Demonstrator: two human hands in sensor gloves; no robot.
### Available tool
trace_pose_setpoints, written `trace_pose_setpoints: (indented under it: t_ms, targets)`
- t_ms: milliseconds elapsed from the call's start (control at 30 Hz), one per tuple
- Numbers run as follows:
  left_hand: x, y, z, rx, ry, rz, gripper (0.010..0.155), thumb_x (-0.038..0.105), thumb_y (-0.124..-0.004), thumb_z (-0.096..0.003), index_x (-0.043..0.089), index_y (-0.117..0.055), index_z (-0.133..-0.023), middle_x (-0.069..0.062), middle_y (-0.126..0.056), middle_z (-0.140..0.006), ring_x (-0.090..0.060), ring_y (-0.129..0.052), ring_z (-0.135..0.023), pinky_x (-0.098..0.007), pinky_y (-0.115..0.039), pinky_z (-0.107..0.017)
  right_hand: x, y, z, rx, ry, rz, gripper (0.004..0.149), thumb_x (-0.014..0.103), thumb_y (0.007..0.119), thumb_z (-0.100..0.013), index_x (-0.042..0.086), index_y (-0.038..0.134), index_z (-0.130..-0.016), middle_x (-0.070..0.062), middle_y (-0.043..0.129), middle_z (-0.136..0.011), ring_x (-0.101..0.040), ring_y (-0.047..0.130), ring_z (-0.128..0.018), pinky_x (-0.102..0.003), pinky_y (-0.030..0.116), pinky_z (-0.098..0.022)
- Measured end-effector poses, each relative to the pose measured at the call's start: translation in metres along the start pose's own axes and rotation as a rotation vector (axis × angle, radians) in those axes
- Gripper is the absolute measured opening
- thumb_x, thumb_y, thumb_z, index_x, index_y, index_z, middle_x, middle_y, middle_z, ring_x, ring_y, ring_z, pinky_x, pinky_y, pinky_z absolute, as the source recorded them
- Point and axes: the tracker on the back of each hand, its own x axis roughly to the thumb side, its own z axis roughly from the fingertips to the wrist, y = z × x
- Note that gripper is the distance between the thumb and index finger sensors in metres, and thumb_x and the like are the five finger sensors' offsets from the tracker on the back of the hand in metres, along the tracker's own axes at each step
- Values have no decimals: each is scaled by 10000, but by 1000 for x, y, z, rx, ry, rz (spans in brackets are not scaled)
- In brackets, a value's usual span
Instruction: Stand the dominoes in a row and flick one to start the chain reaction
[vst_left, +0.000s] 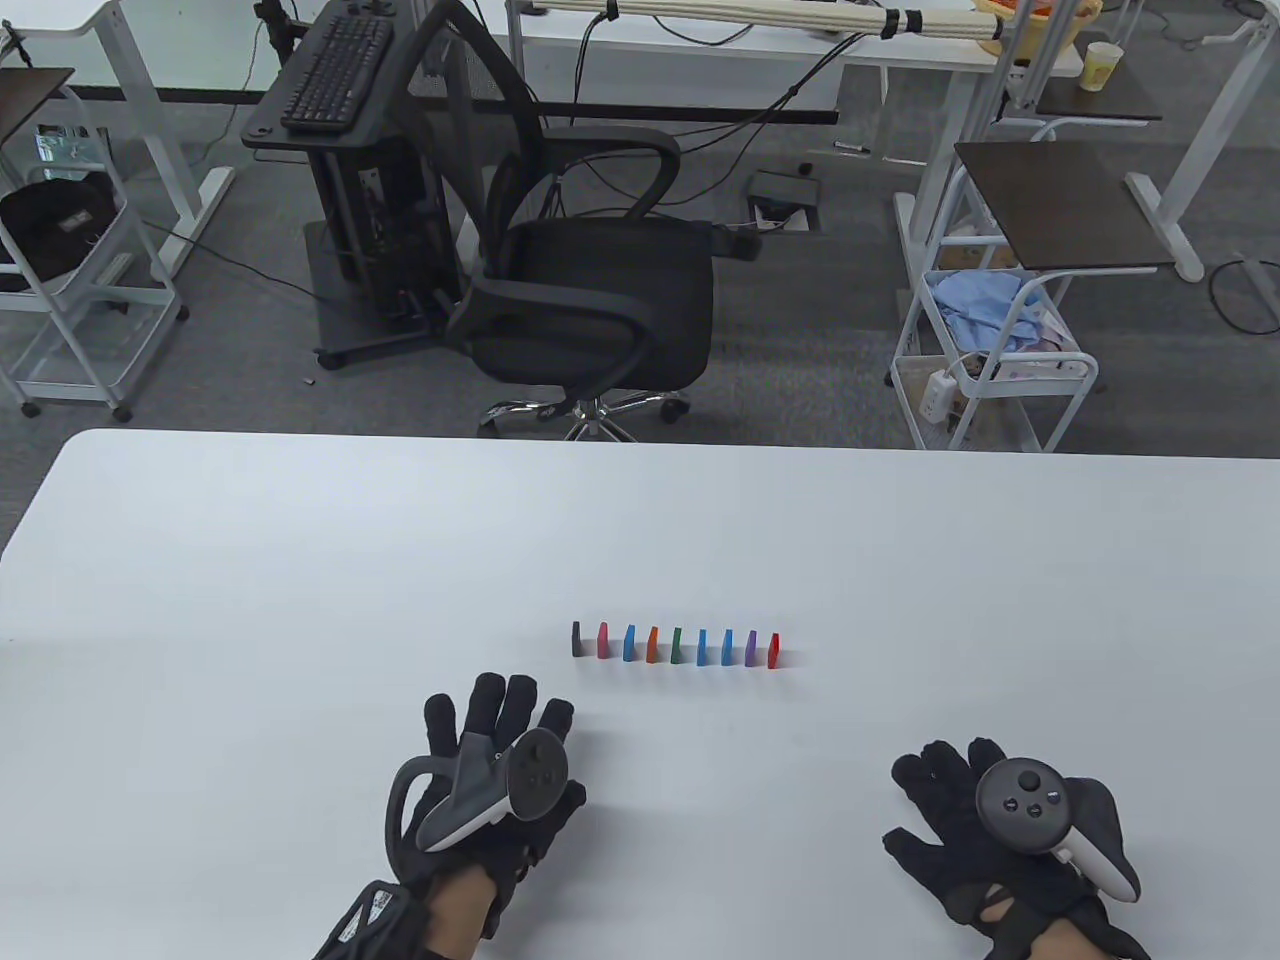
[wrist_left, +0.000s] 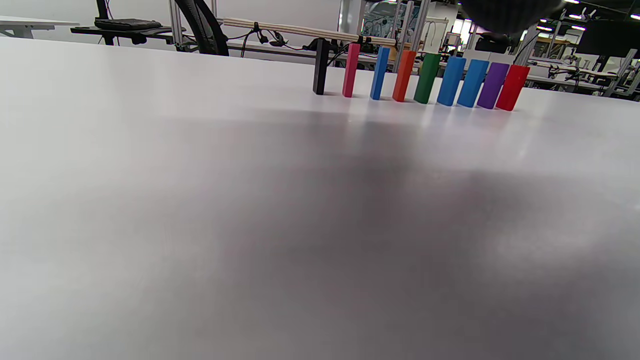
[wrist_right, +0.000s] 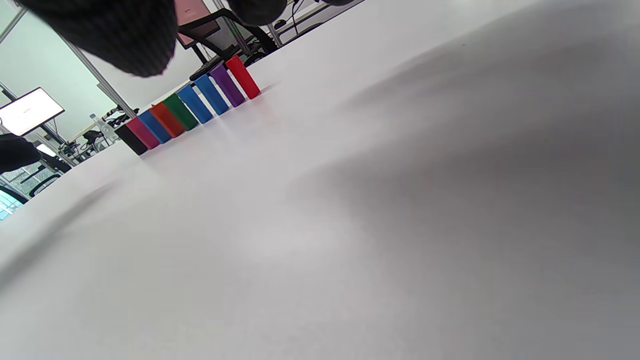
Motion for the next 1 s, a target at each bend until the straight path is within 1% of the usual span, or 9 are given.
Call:
trace_pose_setpoints:
  t_ms: [67, 133, 200, 267, 467, 633, 900, 1000]
  targets:
    - [0, -4, -2, -22, 19, -26, 776, 622, -593, -452, 335, -233, -1076, -71, -22, -1171, -364, 14, -1079, -706, 49, -634, -1, 1, 0, 5, 8, 3, 695, 553, 715, -520, 283, 346, -1042, -126, 163, -1153, -450, -93, -952, -648, 13, -688]
    - [-1, -6, -3, -46, 22, -30, 781, 632, -581, -452, 337, -216, -1077, -73, -3, -1166, -362, 34, -1073, -707, 48, -632, -3, 2, -1, 12, 15, 10, 694, 553, 714, -520, 283, 345, -1042, -124, 164, -1153, -450, -93, -952, -647, 13, -688]
    - [-1, -7, -4, -33, 21, -10, 781, 630, -587, -453, 337, -220, -1077, -74, -2, -1164, -365, 36, -1070, -707, 45, -632, -4, 3, -2, 14, 25, 22, 693, 553, 714, -519, 282, 348, -1042, -127, 166, -1153, -451, -90, -952, -647, 15, -688]
    - [0, -7, -5, -44, 15, 8, 782, 630, -589, -454, 335, -220, -1077, -76, 2, -1163, -365, 40, -1068, -707, 45, -632, -4, 4, -2, 18, 39, 31, 693, 553, 711, -520, 282, 343, -1041, -126, 166, -1153, -450, -90, -953, -647, 14, -688]
    - [4, -5, -1, -27, -13, 5, 781, 626, -599, -456, 334, -229, -1079, -77, -4, -1165, -364, 40, -1068, -706, 43, -634, -6, 7, -5, 6, 91, 72, 692, 549, 705, -521, 284, 332, -1040, -128, 169, -1151, -452, -81, -956, -646, 21, -692]
    - [2, -4, 1, -27, -15, 15, 782, 627, -597, -455, 331, -232, -1080, -92, -2, -1164, -370, 36, -1068, -708, 40, -634, 0, 7, -5, 29, 120, 135, 687, 546, 701, -520, 286, 333, -1038, -128, 171, -1150, -452, -78, -956, -644, 25, -693]
    - [3, 0, 3, -10, -34, 40, 782, 626, -600, -456, 328, -237, -1080, -93, -8, -1164, -371, 33, -1067, -708, 34, -634, 17, -9, -4, 6, 132, 173, 685, 545, 702, -519, 287, 336, -1038, -125, 175, -1151, -448, -72, -961, -643, 28, -697]
    - [3, -1, 2, -11, -39, 50, 781, 626, -601, -456, 324, -243, -1081, -106, -10, -1165, -377, 26, -1067, -708, 29, -635, 22, -18, -6, -7, 137, 154, 683, 542, 703, -519, 287, 339, -1037, -122, 186, -1152, -440, -67, -966, -642, 34, -700]
